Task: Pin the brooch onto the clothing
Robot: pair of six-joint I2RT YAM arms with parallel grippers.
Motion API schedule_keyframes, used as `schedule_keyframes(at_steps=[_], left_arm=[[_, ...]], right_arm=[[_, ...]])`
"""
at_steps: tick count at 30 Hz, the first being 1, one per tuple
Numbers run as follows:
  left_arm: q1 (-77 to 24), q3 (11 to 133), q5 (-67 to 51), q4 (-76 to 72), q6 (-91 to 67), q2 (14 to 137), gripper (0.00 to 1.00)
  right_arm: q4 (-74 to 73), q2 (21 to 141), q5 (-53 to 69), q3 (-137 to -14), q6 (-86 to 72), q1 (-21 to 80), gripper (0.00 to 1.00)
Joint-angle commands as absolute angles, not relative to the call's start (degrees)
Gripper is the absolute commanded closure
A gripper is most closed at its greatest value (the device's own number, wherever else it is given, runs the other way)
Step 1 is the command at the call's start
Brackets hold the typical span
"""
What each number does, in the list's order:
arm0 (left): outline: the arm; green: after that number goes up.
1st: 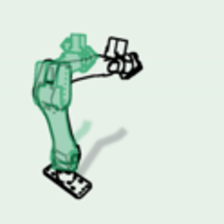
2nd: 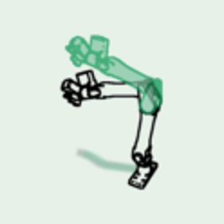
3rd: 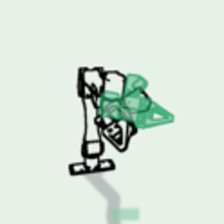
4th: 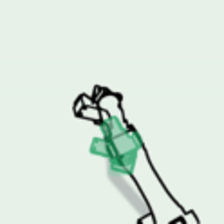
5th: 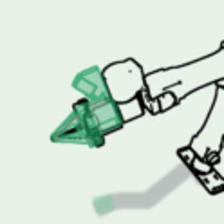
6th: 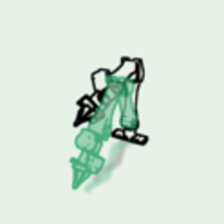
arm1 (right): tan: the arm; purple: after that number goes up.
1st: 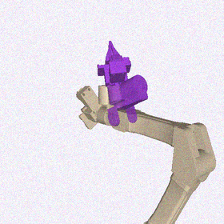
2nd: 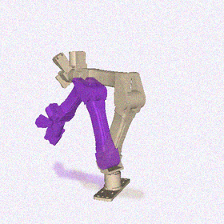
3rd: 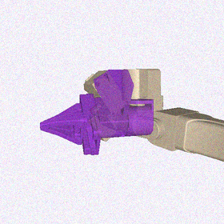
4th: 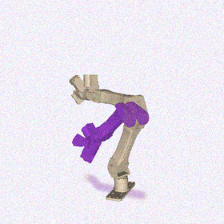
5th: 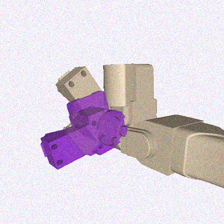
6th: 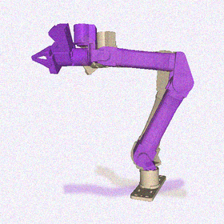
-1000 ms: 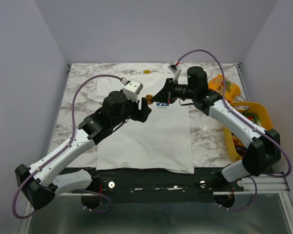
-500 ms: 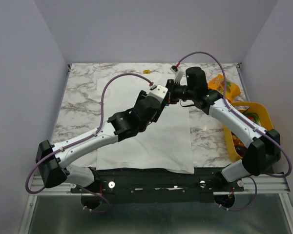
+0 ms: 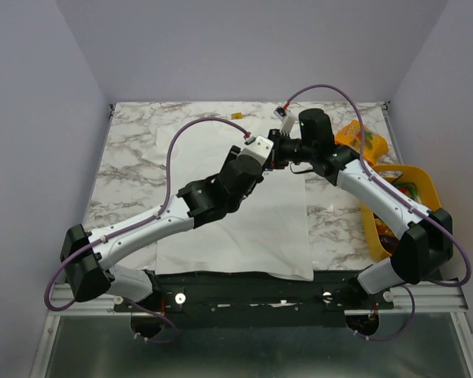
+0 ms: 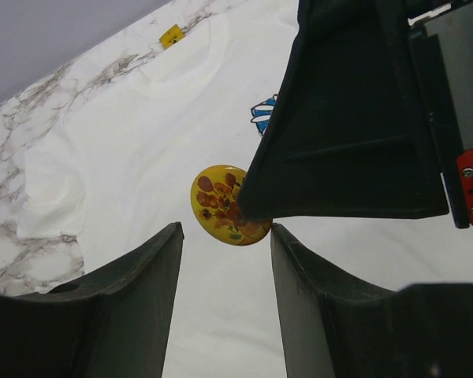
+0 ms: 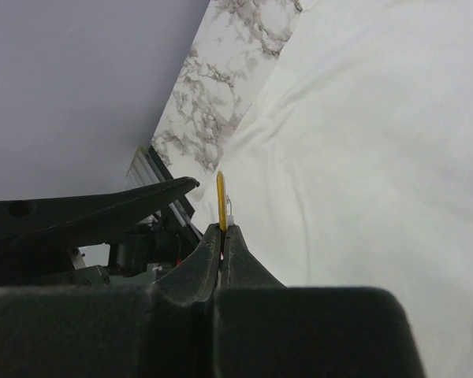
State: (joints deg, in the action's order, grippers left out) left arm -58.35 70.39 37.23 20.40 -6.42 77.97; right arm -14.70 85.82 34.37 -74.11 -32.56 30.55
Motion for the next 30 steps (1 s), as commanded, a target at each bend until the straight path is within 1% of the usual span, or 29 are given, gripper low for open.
schedule_keyframes(at_steps=[1,2,5,7,8,10,13,14,15,19,21,22,23,24,26,28,29,30], left_arm=[[-58.71,71.28,37.44,17.14,-5.98,78.92,0.46],[-58.71,71.28,37.35,16.96,-6.06,79.01,0.50],[-58.71,70.84,37.44,15.91,-6.15,79.36,0.55],[-58.62,70.58,38.41,15.38,-6.42,79.89,0.62],[-58.62,70.58,38.84,15.47,-6.68,80.07,0.67],[-58.27,70.58,39.11,15.29,-6.94,80.42,0.75],[-57.83,70.49,39.64,15.03,-7.21,80.51,0.90],[-57.57,70.31,39.64,14.86,-7.38,80.51,0.98],[-57.48,70.14,39.73,14.42,-7.30,80.42,1.00],[-56.78,69.35,39.47,13.98,-7.65,79.11,1.00],[-55.90,68.03,37.97,13.28,-8.35,78.14,1.00],[-55.55,67.33,37.27,12.92,-8.70,76.74,1.00],[-55.11,66.02,36.57,12.40,-9.48,75.95,1.00],[-54.76,65.22,35.08,11.61,-9.75,75.07,1.00],[-53.79,63.21,33.49,11.08,-10.63,72.43,1.00],[-52.83,61.80,31.91,10.29,-11.69,69.80,1.00],[-52.56,60.48,31.56,10.20,-12.04,68.92,1.00],[-52.21,59.77,31.03,9.67,-12.48,68.12,1.00]], right_arm=[[-15.29,86.66,36.30,-75.76,-33.13,31.29,0.99],[-15.12,86.75,36.47,-75.76,-33.22,31.29,0.99],[-14.85,86.66,37.44,-75.41,-33.40,31.29,0.99],[-14.50,86.31,37.71,-75.24,-33.40,31.38,0.98],[-14.41,86.13,37.62,-75.15,-33.57,31.38,0.98],[-14.24,85.87,37.97,-75.06,-33.66,31.38,0.98],[-13.97,85.43,38.84,-74.80,-33.84,31.38,0.98],[-13.89,85.34,38.85,-74.71,-33.84,31.38,0.98],[-13.80,85.25,38.85,-74.62,-33.84,31.38,0.97],[-12.49,84.90,40.60,-74.53,-34.01,31.38,0.93],[-11.61,84.55,40.96,-74.01,-34.10,31.46,0.83],[-11.17,84.46,40.96,-73.92,-34.10,31.38,0.77],[-10.99,84.29,40.96,-73.92,-34.19,31.38,0.64],[-10.99,84.11,40.78,-73.92,-34.02,31.38,0.62],[-10.64,83.85,40.34,-74.00,-34.01,31.38,0.48],[-10.46,83.41,40.34,-74.09,-33.84,31.38,0.47],[-10.55,83.23,40.17,-74.09,-33.84,31.38,0.43],[-10.46,82.97,40.17,-74.00,-33.58,31.38,0.42]])
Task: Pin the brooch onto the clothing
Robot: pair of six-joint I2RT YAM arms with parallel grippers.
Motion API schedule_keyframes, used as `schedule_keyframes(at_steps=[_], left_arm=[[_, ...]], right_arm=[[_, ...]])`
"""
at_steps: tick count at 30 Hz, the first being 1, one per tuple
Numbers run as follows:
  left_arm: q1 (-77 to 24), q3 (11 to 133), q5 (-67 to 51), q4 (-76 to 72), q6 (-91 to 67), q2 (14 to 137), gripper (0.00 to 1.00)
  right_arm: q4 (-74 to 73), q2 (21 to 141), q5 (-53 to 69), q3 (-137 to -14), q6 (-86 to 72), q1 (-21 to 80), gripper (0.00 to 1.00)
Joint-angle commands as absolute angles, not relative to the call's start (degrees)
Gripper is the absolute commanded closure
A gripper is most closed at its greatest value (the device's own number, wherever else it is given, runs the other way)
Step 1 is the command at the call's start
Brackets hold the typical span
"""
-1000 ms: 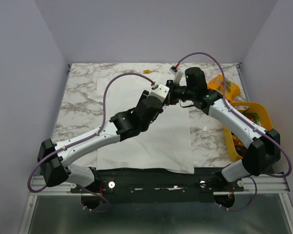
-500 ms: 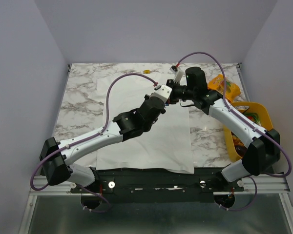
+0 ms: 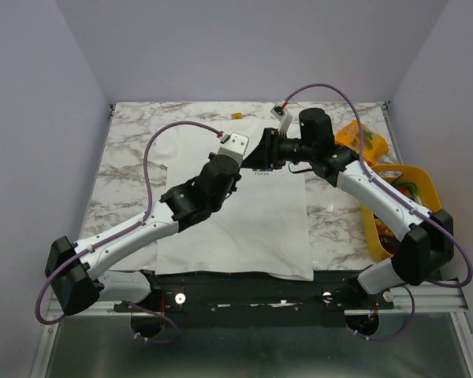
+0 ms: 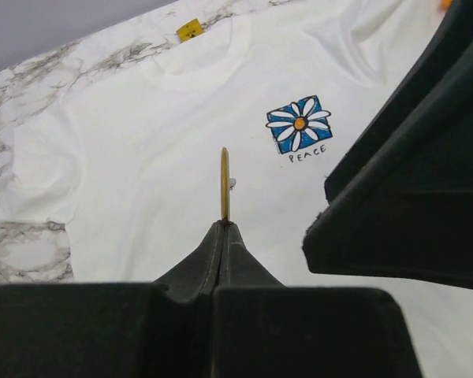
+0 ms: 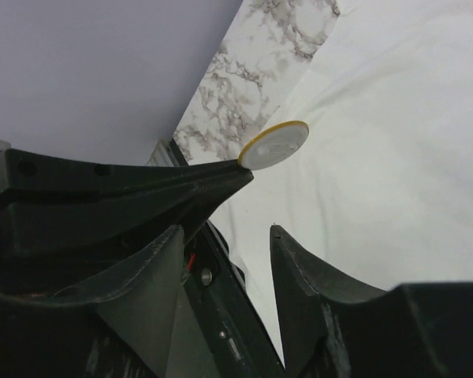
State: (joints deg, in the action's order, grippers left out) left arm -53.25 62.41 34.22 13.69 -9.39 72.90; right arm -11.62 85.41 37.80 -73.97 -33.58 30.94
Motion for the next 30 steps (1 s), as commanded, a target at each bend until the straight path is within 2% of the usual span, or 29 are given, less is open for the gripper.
schedule_keyframes(at_steps=[1,2,9,15,25,30], left_arm=[[-51.86,59.07,29.46,9.32,-13.18,66.20,1.00],[-51.25,57.50,28.49,8.97,-13.62,65.22,1.00],[-48.96,51.25,18.82,5.81,-16.26,53.98,1.00],[-47.99,51.50,8.55,6.41,-17.75,47.02,1.00],[-47.90,56.51,-4.83,11.25,-17.23,48.16,1.00],[-47.90,56.60,-7.47,11.86,-17.14,47.55,1.00]], right_arm=[[-10.37,82.79,40.17,-73.92,-33.31,31.38,0.42],[-10.37,82.62,40.08,-73.92,-33.05,31.38,0.38],[-9.93,78.76,38.85,-71.72,-25.68,31.29,0.29],[-1.86,74.54,43.76,-67.16,-23.38,31.20,0.18],[14.31,74.88,54.66,-64.08,-26.89,31.20,0.18],[17.84,74.97,55.72,-62.93,-27.95,31.20,0.24]])
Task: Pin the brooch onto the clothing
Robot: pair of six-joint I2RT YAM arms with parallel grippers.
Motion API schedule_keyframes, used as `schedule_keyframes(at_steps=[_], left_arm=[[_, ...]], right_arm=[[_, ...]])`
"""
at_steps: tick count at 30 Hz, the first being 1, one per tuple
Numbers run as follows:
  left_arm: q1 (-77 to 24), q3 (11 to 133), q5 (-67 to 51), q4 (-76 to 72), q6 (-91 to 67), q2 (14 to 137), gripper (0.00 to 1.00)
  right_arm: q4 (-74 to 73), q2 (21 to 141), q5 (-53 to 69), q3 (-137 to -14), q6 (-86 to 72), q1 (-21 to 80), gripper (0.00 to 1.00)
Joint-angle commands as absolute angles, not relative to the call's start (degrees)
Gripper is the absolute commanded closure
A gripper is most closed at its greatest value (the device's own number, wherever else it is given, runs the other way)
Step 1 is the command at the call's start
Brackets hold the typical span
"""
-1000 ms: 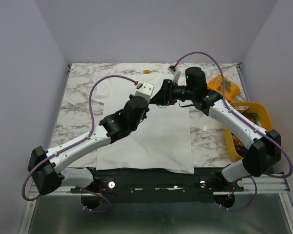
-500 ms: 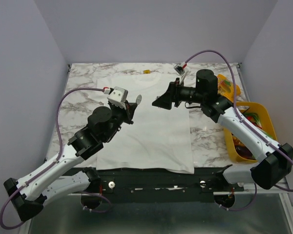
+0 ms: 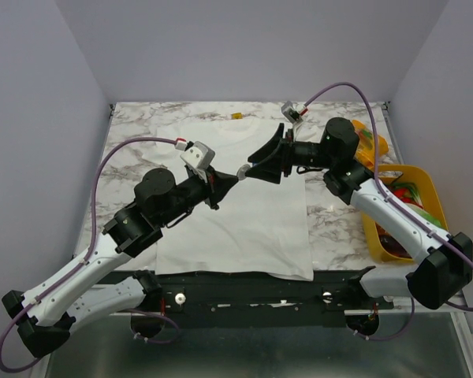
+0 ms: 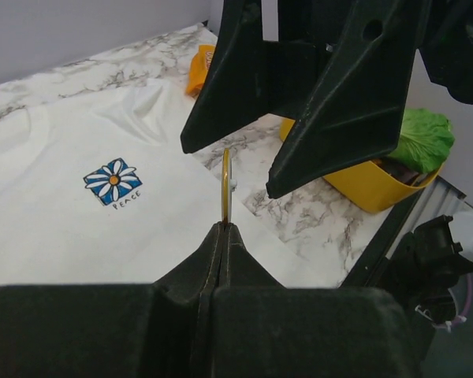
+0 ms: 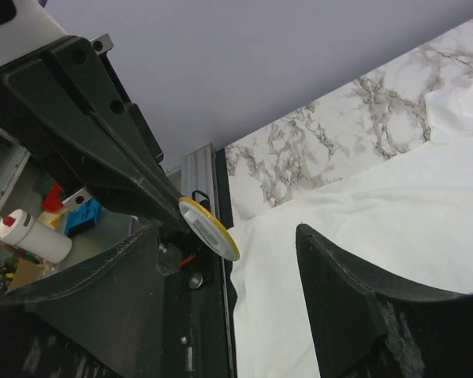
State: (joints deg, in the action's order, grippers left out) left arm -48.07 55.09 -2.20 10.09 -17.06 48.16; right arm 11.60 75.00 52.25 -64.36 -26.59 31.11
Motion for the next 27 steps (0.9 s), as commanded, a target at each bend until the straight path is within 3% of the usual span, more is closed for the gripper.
schedule_keyframes(at_steps=[1,4,5,7,8,11,13,16,20,24,27], left_arm=[[-47.90,56.78,-7.56,11.95,-17.05,47.46,1.00],[-47.90,56.78,-7.82,11.95,-17.14,47.55,1.00],[-47.90,56.86,-8.00,11.95,-17.14,47.55,1.00],[-47.90,56.87,-8.17,11.95,-17.31,47.90,1.00],[-47.90,56.87,-8.35,11.78,-17.31,47.99,1.00],[-47.90,56.95,-8.96,11.08,-17.58,48.34,1.00],[-47.90,56.95,-9.49,9.94,-18.10,48.51,1.00],[-47.90,57.22,-9.58,9.76,-18.11,49.04,0.86],[-47.90,57.66,-10.19,10.02,-18.02,50.01,0.59],[-47.81,57.57,-10.20,9.49,-18.02,50.27,0.57],[-47.90,56.78,-10.37,7.83,-18.54,50.27,0.64]], right_arm=[[19.15,75.06,56.68,-62.67,-28.21,31.29,0.25],[21.00,75.32,57.57,-62.05,-28.74,31.20,0.36],[21.44,75.41,58.09,-61.79,-28.91,31.29,0.49],[22.32,75.50,58.44,-61.52,-29.27,31.29,0.61],[22.76,75.50,59.23,-61.44,-29.44,31.29,0.75],[24.34,75.67,60.64,-60.91,-30.15,31.29,0.90],[24.96,75.59,60.99,-60.38,-29.80,31.29,0.95],[25.75,75.24,61.00,-59.68,-29.44,31.29,1.00],[26.54,74.97,61.08,-59.06,-29.53,31.29,1.00],[27.24,74.53,61.00,-58.71,-29.71,31.29,1.00],[29.00,74.18,61.08,-57.92,-30.50,31.29,1.00]])
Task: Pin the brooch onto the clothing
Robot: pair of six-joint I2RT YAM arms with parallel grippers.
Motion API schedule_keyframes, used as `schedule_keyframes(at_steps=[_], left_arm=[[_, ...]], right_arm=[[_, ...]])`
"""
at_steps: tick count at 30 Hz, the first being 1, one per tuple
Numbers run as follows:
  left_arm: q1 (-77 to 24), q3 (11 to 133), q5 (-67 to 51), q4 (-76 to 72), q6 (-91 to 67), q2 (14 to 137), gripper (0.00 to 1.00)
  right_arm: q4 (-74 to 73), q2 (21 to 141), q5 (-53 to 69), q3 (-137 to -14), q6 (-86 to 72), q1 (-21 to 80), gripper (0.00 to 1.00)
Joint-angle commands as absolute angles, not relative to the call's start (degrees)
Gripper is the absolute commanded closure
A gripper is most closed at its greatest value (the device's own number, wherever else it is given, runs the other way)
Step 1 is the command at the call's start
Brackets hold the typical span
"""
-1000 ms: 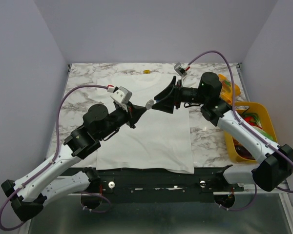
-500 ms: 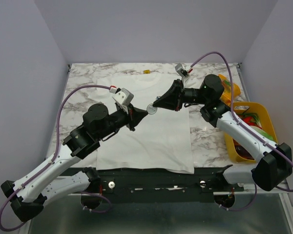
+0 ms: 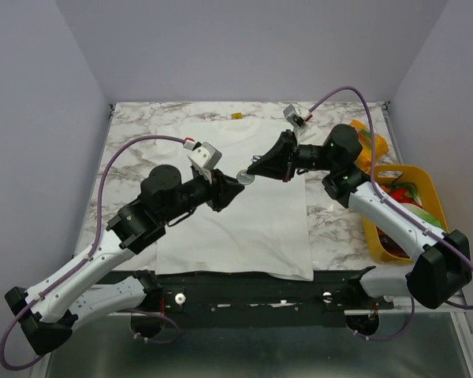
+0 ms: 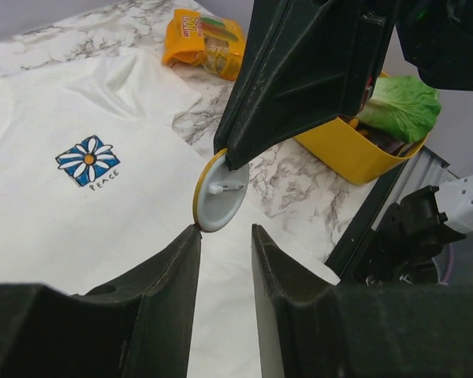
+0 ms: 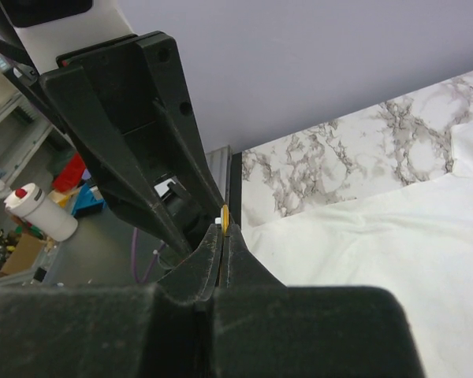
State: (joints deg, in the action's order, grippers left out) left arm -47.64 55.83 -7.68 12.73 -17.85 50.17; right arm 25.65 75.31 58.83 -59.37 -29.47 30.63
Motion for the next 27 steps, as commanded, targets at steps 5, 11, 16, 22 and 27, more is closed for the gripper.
schedule_keyframes(at_steps=[5,11,16,22,27], left_arm=[[-47.81,55.37,-10.81,4.49,-19.34,50.71,0.78],[-47.81,55.19,-6.79,5.27,-18.20,50.45,0.67],[-47.37,53.88,-4.04,7.03,-17.31,49.40,0.50],[-46.58,51.68,-4.74,5.01,-17.75,48.95,0.46],[-46.49,50.98,-7.55,3.26,-18.28,49.13,0.50]], right_arm=[[31.99,74.09,62.05,-57.22,-32.60,31.29,1.00],[33.93,74.00,62.05,-56.60,-33.84,31.20,0.99],[33.22,74.18,61.35,-56.60,-33.66,31.29,1.00],[34.10,74.44,61.08,-56.60,-34.72,31.29,1.00],[34.36,73.92,59.50,-56.34,-34.89,31.29,1.00]])
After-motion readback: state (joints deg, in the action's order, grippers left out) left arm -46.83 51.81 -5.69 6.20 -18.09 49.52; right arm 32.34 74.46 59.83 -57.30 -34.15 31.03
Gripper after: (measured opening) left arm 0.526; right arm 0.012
